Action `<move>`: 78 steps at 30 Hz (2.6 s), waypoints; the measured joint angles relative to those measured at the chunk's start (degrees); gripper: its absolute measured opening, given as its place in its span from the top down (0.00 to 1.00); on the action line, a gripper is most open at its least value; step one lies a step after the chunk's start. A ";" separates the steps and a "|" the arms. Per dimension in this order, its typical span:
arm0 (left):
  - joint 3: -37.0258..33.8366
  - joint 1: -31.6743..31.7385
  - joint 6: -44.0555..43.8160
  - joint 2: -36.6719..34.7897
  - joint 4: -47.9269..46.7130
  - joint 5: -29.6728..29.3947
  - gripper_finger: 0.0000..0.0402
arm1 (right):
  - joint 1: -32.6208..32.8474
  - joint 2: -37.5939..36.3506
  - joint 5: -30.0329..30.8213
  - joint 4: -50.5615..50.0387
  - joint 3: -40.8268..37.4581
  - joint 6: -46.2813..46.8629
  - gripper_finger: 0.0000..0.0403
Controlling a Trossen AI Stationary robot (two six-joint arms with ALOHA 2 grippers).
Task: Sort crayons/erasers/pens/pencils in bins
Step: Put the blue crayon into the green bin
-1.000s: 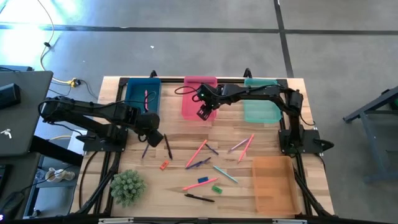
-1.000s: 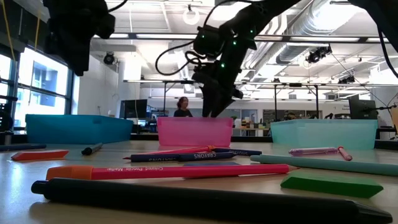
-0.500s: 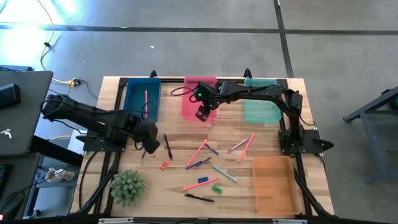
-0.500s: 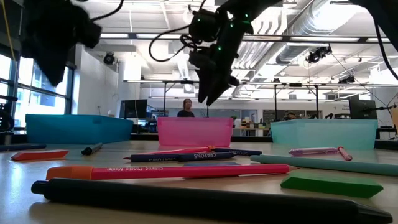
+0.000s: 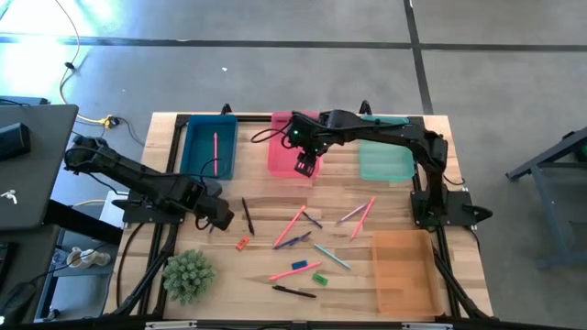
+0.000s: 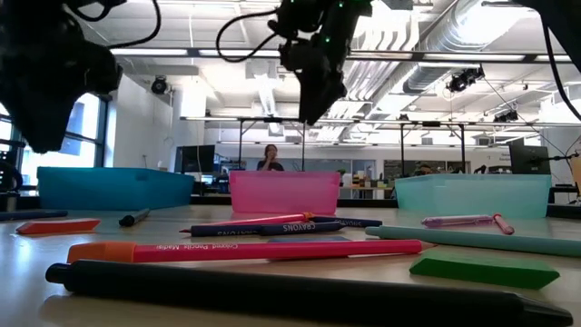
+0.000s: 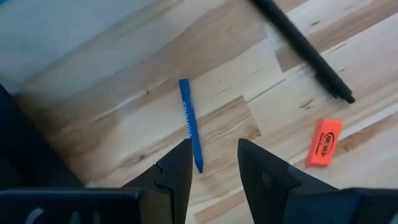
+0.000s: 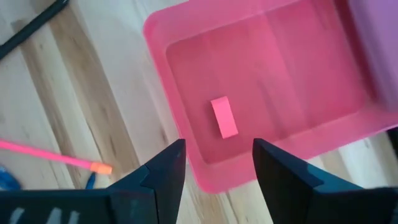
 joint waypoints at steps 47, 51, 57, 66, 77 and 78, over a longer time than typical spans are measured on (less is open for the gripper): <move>-9.69 -4.66 -6.23 13.19 15.04 0.04 0.97 | -0.04 -6.36 2.34 -4.73 0.17 -4.21 0.56; -9.45 -4.64 -4.23 13.07 15.06 -0.22 0.99 | -0.04 -9.36 -1.10 -5.10 0.17 -5.31 0.56; -8.43 -4.62 -1.82 11.07 17.75 0.01 0.99 | 0.24 -12.90 -10.78 -6.17 0.17 -6.45 0.56; -8.05 -3.49 3.29 3.50 33.37 -5.84 0.99 | 2.78 -14.85 -17.97 -4.84 0.17 -8.19 0.56; -7.97 1.49 22.69 -1.51 58.51 -13.85 0.99 | 7.36 -14.89 -18.19 -0.55 0.17 -7.30 0.56; -7.97 1.91 24.78 -1.49 61.28 -13.85 0.99 | 7.82 -14.89 -18.18 -0.15 0.17 -7.29 0.56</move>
